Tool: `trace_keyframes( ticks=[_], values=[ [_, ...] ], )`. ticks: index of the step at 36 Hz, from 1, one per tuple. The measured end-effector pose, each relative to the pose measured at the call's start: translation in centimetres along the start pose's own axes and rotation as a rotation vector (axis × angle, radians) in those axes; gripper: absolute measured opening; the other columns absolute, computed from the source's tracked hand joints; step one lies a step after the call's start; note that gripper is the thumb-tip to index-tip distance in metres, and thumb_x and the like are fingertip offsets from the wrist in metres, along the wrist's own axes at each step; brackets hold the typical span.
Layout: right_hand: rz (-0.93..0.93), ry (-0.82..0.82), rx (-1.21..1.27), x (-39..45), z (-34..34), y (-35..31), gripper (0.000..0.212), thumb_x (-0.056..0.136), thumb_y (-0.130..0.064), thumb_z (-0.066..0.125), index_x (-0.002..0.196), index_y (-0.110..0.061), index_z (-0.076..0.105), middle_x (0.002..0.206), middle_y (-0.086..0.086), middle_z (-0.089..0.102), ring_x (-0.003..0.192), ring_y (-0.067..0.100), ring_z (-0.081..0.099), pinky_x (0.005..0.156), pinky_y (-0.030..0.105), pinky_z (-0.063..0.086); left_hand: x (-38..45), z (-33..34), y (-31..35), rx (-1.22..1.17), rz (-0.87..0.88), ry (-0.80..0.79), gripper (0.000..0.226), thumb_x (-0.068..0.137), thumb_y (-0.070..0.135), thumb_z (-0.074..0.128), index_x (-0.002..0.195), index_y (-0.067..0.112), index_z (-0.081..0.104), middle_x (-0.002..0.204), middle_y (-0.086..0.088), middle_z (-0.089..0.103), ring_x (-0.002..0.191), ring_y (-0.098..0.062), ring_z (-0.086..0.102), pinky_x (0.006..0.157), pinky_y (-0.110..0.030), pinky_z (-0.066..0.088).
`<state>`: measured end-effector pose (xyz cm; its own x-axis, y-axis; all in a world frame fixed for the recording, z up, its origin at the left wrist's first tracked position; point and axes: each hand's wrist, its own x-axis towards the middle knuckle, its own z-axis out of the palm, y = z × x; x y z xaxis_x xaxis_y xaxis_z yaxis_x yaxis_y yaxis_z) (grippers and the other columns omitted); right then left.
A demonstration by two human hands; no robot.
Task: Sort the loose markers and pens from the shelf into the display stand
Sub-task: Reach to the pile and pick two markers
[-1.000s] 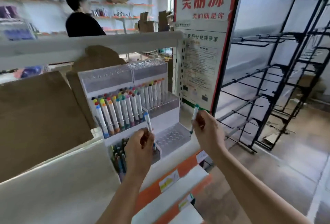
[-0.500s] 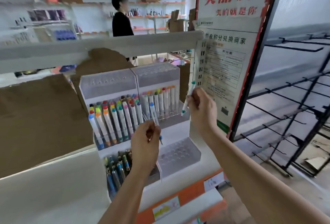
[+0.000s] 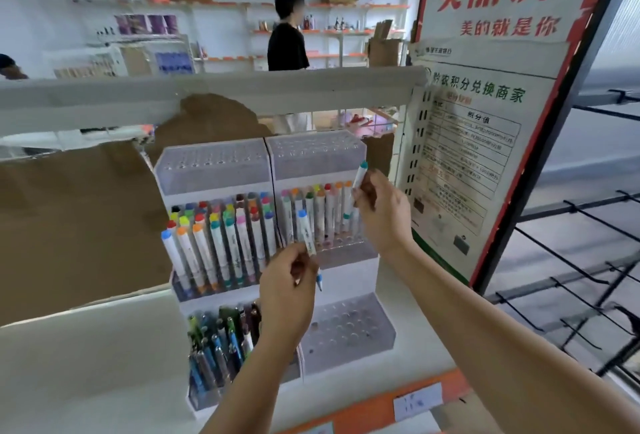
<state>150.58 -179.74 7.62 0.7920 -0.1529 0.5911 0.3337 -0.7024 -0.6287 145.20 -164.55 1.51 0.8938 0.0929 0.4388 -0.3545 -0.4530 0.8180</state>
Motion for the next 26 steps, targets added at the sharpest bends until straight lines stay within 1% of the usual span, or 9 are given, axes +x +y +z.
trace_keyframes(
  ticks=[5,9,12,14,16,18,21,24,26],
  values=[
    [-0.056,-0.096,0.015,0.8,0.1,0.4,0.012,0.095,-0.015,0.054,0.087,-0.018,0.046,0.072,-0.005,0.053,0.059,0.001,0.043,0.049,0.012,0.030,0.0,0.7,0.5,0.052,-0.026,0.069,0.006,0.092,0.012,0.058,0.093,0.012,0.064,0.082,0.001,0.063,0.076,-0.011,0.057,0.065,-0.020,0.042],
    [-0.100,-0.221,-0.054,1.1,0.4,0.3,0.013,0.097,-0.020,0.050,0.085,-0.017,0.045,0.068,-0.003,0.051,0.061,0.015,0.049,0.053,0.031,0.040,-0.5,0.8,1.0,0.072,-0.025,0.098,0.006,0.092,0.011,0.058,0.088,0.013,0.062,0.079,0.003,0.061,0.073,-0.008,0.055,0.062,-0.010,0.038],
    [-0.085,-0.203,-0.094,1.2,0.7,0.5,0.016,0.097,-0.022,0.049,0.083,-0.019,0.043,0.063,-0.008,0.047,0.059,0.016,0.047,0.048,0.029,0.033,-0.6,0.7,0.9,0.051,-0.026,0.110,0.005,0.092,0.012,0.059,0.093,0.012,0.064,0.082,0.000,0.063,0.074,-0.007,0.057,0.063,-0.007,0.039],
    [-0.055,-0.197,-0.145,1.3,0.9,0.7,0.013,0.097,-0.023,0.049,0.085,-0.019,0.046,0.067,-0.006,0.052,0.062,0.016,0.049,0.047,0.026,0.030,-0.5,0.6,0.8,0.038,-0.027,0.124,0.007,0.092,0.012,0.059,0.095,0.013,0.065,0.084,-0.001,0.063,0.074,-0.008,0.058,0.065,-0.008,0.040],
    [-0.032,-0.268,-0.201,1.1,1.2,1.1,0.005,0.096,-0.023,0.048,0.094,-0.020,0.052,0.077,-0.003,0.060,0.069,0.019,0.056,0.050,0.026,0.035,-0.4,0.5,0.9,0.032,-0.018,0.128,0.006,0.092,0.013,0.058,0.092,0.015,0.064,0.082,0.000,0.063,0.073,-0.008,0.058,0.064,-0.008,0.041],
    [0.007,-0.325,-0.253,0.6,1.5,1.3,0.009,0.095,-0.023,0.047,0.101,-0.021,0.054,0.084,0.000,0.064,0.072,0.021,0.058,0.051,0.026,0.036,-0.4,0.5,0.9,0.034,-0.012,0.123,0.005,0.092,0.013,0.058,0.091,0.015,0.063,0.079,0.000,0.063,0.074,-0.005,0.058,0.064,-0.008,0.042],
    [0.024,-0.308,-0.321,0.4,1.6,1.3,0.011,0.095,-0.023,0.048,0.102,-0.022,0.056,0.089,0.000,0.065,0.073,0.020,0.052,0.050,0.024,0.030,-0.2,0.6,0.8,0.035,-0.007,0.119,0.005,0.092,0.014,0.058,0.090,0.016,0.062,0.078,0.003,0.063,0.074,-0.003,0.058,0.065,-0.008,0.042],
    [-0.013,-0.272,-0.371,0.6,1.2,1.2,0.012,0.093,-0.024,0.054,0.103,-0.022,0.061,0.096,-0.001,0.063,0.080,0.018,0.052,0.062,0.026,0.034,0.0,0.8,0.7,0.032,0.003,0.109,0.007,0.092,0.015,0.058,0.088,0.016,0.062,0.077,0.003,0.063,0.072,-0.006,0.058,0.065,-0.013,0.045],
    [-0.042,-0.194,-0.332,0.3,0.9,1.3,0.015,0.091,-0.029,0.059,0.103,-0.019,0.060,0.095,-0.003,0.058,0.078,0.015,0.051,0.062,0.025,0.033,0.1,0.9,0.9,0.027,0.012,0.102,0.007,0.093,0.015,0.057,0.088,0.015,0.063,0.077,0.002,0.064,0.073,-0.008,0.059,0.066,-0.017,0.047]
  ],
)
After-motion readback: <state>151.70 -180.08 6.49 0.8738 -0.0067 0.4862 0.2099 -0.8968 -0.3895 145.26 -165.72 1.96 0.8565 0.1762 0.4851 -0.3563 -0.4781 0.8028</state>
